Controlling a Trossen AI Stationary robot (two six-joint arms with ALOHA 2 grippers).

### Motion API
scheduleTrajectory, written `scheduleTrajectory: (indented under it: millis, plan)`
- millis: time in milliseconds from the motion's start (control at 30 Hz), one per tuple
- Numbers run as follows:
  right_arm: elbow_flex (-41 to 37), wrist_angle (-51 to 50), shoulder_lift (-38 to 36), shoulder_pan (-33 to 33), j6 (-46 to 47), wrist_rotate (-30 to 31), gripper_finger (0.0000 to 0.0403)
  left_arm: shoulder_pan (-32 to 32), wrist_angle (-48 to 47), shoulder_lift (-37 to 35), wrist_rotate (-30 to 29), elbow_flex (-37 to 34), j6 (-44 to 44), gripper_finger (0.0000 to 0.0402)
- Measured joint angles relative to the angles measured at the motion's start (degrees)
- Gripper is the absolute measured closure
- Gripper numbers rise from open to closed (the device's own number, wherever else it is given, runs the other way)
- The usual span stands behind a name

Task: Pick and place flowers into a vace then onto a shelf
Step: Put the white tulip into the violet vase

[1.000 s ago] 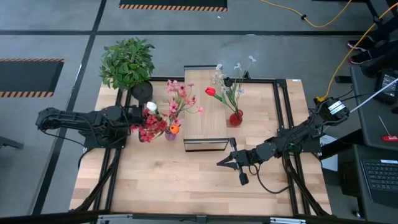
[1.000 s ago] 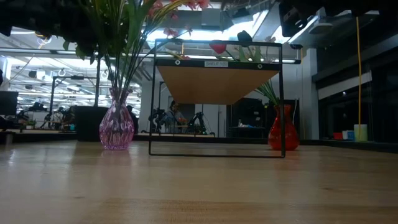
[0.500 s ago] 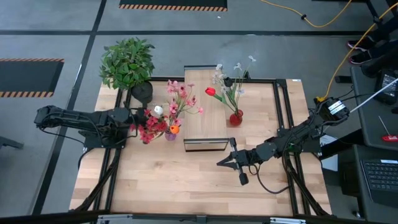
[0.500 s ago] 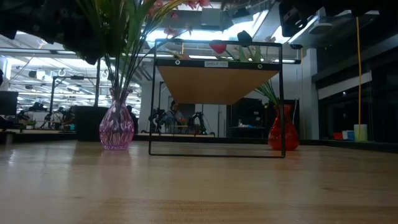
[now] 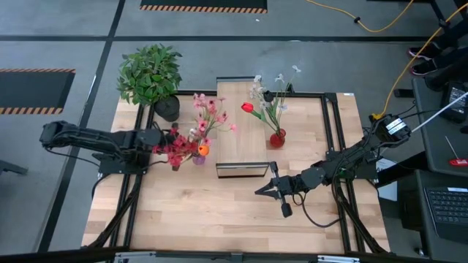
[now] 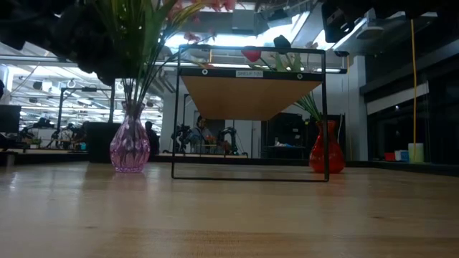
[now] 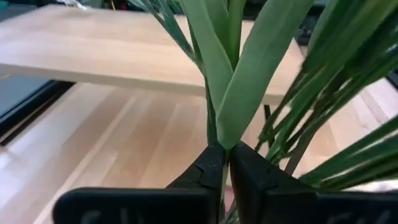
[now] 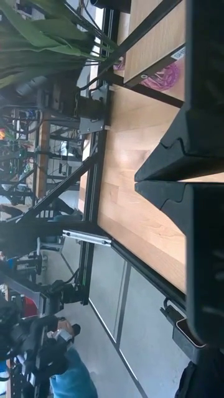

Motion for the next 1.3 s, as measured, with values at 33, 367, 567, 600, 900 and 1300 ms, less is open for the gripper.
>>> scheduleTrajectory:
  millis: [33,367,567,600,900,1300]
  plan:
    - [0.0,0.0,0.0,0.0,0.0,0.0,0.0398,0.0,0.0,0.5,0.0,0.0,0.0,0.0379]
    - [0.0,0.0,0.0,0.0,0.0,0.0,0.0398,0.0,0.0,1.8,-2.6,0.0,0.0,0.033]
    - [0.0,0.0,0.0,0.0,0.0,0.0,0.0398,0.0,0.0,-0.7,-2.6,0.0,0.0,0.0306]
    - [0.0,0.0,0.0,0.0,0.0,0.0,0.0398,0.0,0.0,-1.1,-2.6,0.0,0.0,0.0303]
    - [0.0,0.0,0.0,0.0,0.0,0.0,0.0398,0.0,-3.5,-5.7,-2.0,0.0,2.9,0.0288]
    - [0.0,0.0,0.0,0.0,-0.1,0.0,0.0398,0.0,-9.5,-13.6,-0.5,0.0,3.0,0.0288]
